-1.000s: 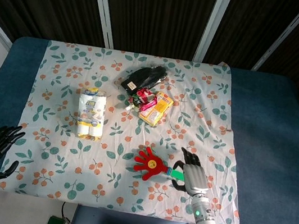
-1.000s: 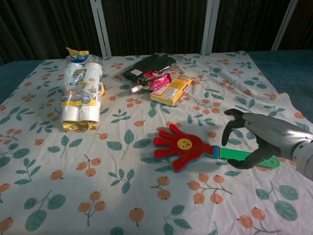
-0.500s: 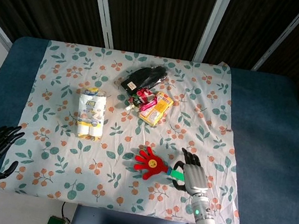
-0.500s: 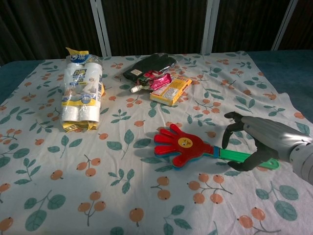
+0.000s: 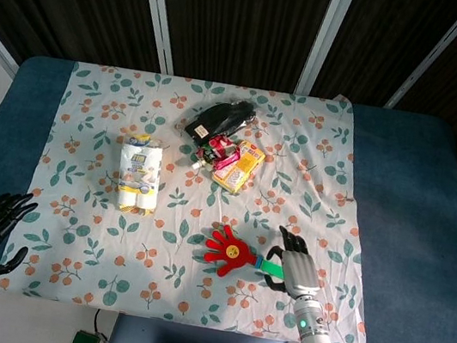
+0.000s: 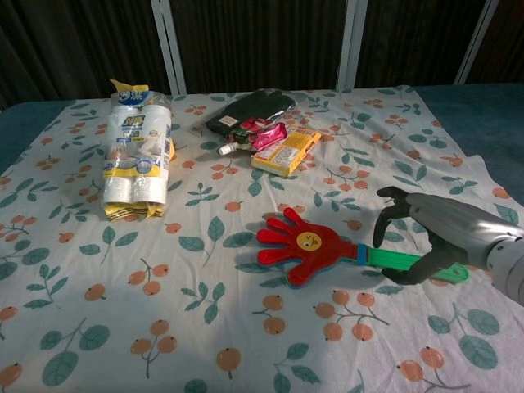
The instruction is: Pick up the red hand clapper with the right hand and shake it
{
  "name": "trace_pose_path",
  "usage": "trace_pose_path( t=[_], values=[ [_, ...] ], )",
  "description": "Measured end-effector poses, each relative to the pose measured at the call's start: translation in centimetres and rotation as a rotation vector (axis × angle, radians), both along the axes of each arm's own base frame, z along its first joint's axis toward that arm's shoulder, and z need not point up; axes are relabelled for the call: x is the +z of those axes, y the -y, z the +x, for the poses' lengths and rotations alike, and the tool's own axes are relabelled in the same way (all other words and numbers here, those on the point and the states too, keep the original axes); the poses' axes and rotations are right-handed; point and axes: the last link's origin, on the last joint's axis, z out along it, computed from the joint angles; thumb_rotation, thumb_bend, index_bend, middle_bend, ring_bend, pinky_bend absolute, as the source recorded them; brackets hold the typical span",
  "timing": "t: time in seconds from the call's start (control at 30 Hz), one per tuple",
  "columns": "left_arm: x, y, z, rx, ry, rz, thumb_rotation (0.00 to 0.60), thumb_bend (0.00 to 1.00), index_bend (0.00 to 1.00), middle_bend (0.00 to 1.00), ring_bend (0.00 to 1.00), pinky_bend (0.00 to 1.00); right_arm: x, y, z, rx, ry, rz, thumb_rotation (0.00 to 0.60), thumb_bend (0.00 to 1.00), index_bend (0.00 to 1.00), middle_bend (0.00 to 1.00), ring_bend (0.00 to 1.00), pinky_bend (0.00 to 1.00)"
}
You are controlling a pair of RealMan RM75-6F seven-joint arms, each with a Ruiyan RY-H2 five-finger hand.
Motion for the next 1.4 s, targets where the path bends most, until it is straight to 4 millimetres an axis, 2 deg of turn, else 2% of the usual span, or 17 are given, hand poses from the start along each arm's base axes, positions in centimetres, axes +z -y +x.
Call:
trace_pose_path(
  t=[0.7, 0.8, 1.0, 1.1, 1.23, 1.4],
  values=[
    [0.2, 0.1, 0.0, -0.001, 0.007, 0.003, 0.600, 0.44, 0.00, 0.00, 0.00, 0.07, -0.6, 0.3, 0.2, -0.010, 0.002, 0.004, 0.600, 0.40, 0.61, 0.06, 0.00, 0.00],
    [0.2, 0.1, 0.0, -0.002, 0.008, 0.004, 0.600, 0.44, 0.00, 0.00, 0.00, 0.07, -0.7, 0.4, 0.3, -0.009, 0.000, 0.003, 0.600, 0.41, 0.63, 0.08, 0.00, 0.00],
    [0.2, 0.1, -0.1, 0.000, 0.008, 0.005, 0.600, 0.44, 0.00, 0.00, 0.00, 0.07, -0.6, 0.6, 0.6, 0.005, 0.004, -0.018, 0.600, 0.43, 0.71, 0.22, 0.01, 0.00],
    [0.2, 0.1, -0.1, 0.001, 0.007, 0.005, 0.600, 0.44, 0.00, 0.00, 0.00, 0.07, -0.4, 0.8, 0.8, 0.017, 0.001, -0.035, 0.600, 0.45, 0.74, 0.28, 0.09, 0.05],
    [0.2, 0.0, -0.1, 0.002, 0.006, 0.006, 0.600, 0.44, 0.00, 0.00, 0.00, 0.07, -0.3, 1.0, 1.0, 0.022, 0.010, -0.055, 0.600, 0.48, 0.79, 0.41, 0.26, 0.20],
    [0.2, 0.0, -0.1, 0.003, 0.004, 0.004, 0.600, 0.44, 0.00, 0.00, 0.00, 0.07, -0.2, 1.1, 1.1, 0.022, 0.026, -0.066, 0.600, 0.50, 0.82, 0.49, 0.37, 0.36]
  ],
)
